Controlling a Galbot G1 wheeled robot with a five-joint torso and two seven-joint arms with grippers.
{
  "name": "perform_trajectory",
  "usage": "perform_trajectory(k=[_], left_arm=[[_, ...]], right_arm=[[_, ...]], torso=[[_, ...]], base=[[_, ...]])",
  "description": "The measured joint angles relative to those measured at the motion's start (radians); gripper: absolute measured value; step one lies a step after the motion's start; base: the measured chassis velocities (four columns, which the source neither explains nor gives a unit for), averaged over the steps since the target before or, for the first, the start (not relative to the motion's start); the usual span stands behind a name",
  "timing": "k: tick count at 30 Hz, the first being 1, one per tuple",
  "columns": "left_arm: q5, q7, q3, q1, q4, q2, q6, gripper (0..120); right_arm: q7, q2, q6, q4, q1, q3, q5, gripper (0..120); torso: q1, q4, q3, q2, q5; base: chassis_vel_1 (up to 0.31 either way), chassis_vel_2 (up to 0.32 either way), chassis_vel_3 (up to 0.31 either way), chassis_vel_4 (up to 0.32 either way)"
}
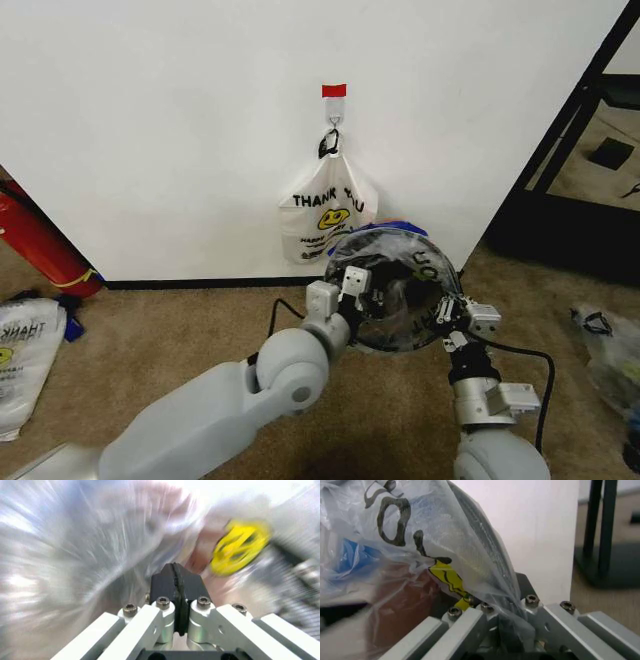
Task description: Pick up the garbage bag from the wall and place it over the trash bin.
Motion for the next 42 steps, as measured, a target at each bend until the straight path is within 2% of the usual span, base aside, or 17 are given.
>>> perform_trajectory(k=[4, 8, 13, 19, 25, 35, 39, 42], left_arm=[[-0.004, 0.001, -0.004, -0.007, -0.019, -0.005, -0.003, 0], [-0.002, -0.006, 0.016, -0.028, 0.009, -0.042, -0.004, 0], [0.000, -0.026, 0.058, -0.067, 0.089, -0.103, -0.008, 0], [0.000, -0.050, 0.075, -0.094, 0.162, -0.145, -0.012, 0], [0.016, -0.064, 0.083, -0.095, 0.193, -0.156, -0.007, 0], [0.048, -0.112, 0.109, -0.092, 0.169, -0.124, 0.119, 0], [0.047, -0.087, 0.098, -0.092, 0.140, -0.118, 0.072, 0], [0.036, -0.050, 0.084, -0.099, 0.115, -0.112, -0.006, 0]], right_arm=[[0.013, 0.013, -0.015, -0.008, 0.009, -0.007, 0.025, 0], [0.012, 0.022, -0.015, -0.008, 0.009, -0.015, 0.016, 0], [0.003, 0.029, -0.002, 0.006, 0.001, -0.023, -0.017, 0], [-0.019, 0.029, 0.030, 0.017, -0.008, -0.029, -0.071, 0], [-0.018, 0.031, 0.028, 0.020, -0.004, -0.035, -0.050, 0], [-0.006, 0.037, 0.018, 0.014, 0.006, -0.033, -0.023, 0], [-0.003, 0.037, 0.018, 0.014, 0.004, -0.027, -0.015, 0], [-0.001, 0.039, 0.018, 0.014, 0.002, -0.024, -0.012, 0]], torso=[[0.000, 0.0000, 0.000, 0.000, -0.0001], [0.000, -0.0003, 0.000, 0.000, -0.0001], [0.000, -0.0002, 0.000, 0.000, 0.0000], [0.000, -0.0002, 0.000, 0.000, 0.0000], [0.000, -0.0001, 0.000, 0.000, 0.0000], [0.000, -0.0001, 0.000, 0.000, -0.0001], [0.000, -0.0001, 0.000, 0.000, -0.0002], [0.000, -0.0002, 0.000, 0.000, -0.0002]], base=[[0.000, 0.000, 0.000, 0.000], [0.000, 0.000, 0.000, 0.000], [0.000, 0.000, 0.000, 0.000], [0.000, 0.000, 0.000, 0.000], [0.000, 0.000, 0.000, 0.000], [0.000, 0.000, 0.000, 0.000], [0.000, 0.000, 0.000, 0.000], [0.000, 0.000, 0.000, 0.000]])
